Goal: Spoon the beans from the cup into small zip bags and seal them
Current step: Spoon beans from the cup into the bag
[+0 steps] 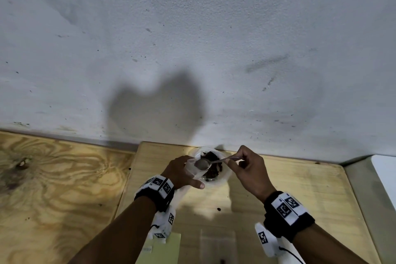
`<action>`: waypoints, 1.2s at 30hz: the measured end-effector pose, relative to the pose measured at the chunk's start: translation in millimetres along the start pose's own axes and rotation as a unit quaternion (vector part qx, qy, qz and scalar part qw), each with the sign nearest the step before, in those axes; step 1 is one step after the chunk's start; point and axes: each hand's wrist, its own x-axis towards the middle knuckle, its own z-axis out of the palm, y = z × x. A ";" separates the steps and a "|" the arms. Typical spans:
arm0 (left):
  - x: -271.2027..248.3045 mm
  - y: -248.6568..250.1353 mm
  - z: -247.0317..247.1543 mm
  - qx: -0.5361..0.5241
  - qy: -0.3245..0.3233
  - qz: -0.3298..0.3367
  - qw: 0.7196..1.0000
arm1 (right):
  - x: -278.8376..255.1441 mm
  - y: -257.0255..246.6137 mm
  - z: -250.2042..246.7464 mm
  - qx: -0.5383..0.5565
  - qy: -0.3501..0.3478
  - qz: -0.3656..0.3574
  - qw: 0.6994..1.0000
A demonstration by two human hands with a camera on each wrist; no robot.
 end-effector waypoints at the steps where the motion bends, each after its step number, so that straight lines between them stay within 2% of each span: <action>1: 0.4 -0.4 -0.6 -0.001 -0.002 -0.009 1.000 | 0.9 2.1 -4.1 0.011 0.016 0.007 1.000; 4: 0.3 -0.2 -1.4 0.007 -0.009 -0.021 1.000 | 4.6 19.6 -21.0 0.041 0.085 0.053 0.994; 6: 1.0 -1.0 -1.7 0.020 -0.008 -0.019 1.000 | 3.6 34.3 -29.1 0.030 0.104 0.079 0.991; 10: 1.4 -3.1 -1.8 0.037 -0.017 -0.019 0.999 | -5.4 53.2 -22.6 -0.018 0.083 0.082 0.993; 14: 1.7 -5.6 -2.3 0.036 -0.010 -0.010 0.999 | -11.4 71.3 -13.2 -0.012 0.070 0.089 0.994; 22: 1.7 -1.6 -0.6 0.059 0.001 0.010 0.998 | -12.9 94.9 -17.7 0.007 0.059 0.181 0.982; 30: 1.7 0.8 0.1 0.062 0.005 0.012 0.998 | -13.0 89.5 -3.3 0.042 0.052 0.218 0.974; 33: 1.2 1.9 0.8 0.055 0.007 0.011 0.998 | -14.0 90.1 2.3 0.075 0.055 0.257 0.962; 36: -0.7 2.9 -0.1 0.054 0.007 0.014 0.998 | -13.5 89.4 0.8 0.125 0.080 0.334 0.931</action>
